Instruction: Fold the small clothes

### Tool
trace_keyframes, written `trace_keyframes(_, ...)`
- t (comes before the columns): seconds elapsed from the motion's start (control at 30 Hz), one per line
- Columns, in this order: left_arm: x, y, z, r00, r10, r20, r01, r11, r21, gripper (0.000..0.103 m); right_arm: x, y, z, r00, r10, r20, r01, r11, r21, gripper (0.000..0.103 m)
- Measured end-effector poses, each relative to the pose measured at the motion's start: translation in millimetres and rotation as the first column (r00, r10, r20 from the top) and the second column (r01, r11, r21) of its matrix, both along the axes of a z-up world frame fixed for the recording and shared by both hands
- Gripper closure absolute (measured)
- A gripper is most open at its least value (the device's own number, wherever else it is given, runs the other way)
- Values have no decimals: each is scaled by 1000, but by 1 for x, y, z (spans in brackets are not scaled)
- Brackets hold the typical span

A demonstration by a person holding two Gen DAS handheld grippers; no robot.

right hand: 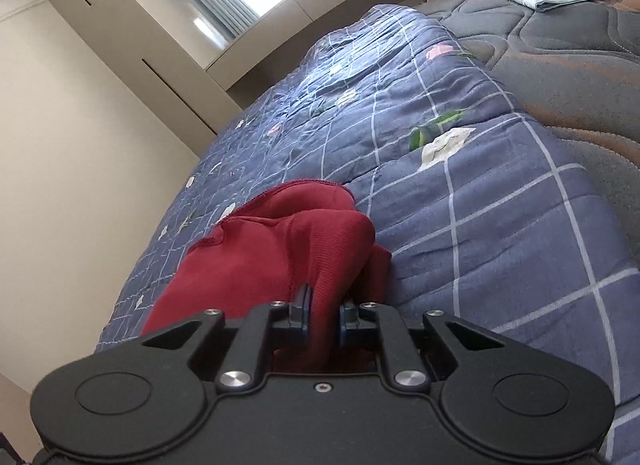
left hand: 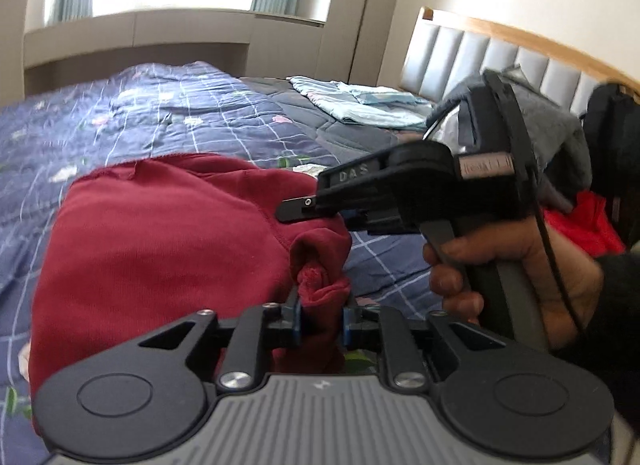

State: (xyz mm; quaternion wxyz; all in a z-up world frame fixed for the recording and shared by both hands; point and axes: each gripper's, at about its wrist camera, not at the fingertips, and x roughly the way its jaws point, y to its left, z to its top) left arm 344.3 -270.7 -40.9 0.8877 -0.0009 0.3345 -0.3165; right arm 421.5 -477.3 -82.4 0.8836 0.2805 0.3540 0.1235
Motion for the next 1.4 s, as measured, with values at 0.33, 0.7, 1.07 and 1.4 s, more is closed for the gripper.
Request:
trace_keyframes(0.33,-11,61,25,987,154,-46,-158,980,-119,3,-36,9,28,995,-75,72,88,977,-193,17)
trace_keyframes(0.7,31,151,-3,806,556,-205,-574,818,-36,1,-89,80,31,967,-110,231,208,867,-453,1)
trace_keyframes(1.07,23,159,-44,797,555,-240,-571,821,0,0,-106,81,-6,954,-187,236,293,756,-586,1)
trace_keyframes(1.4,25,159,-42,803,546,-239,-561,828,7,0,-117,66,-12,949,-236,208,310,819,-483,1)
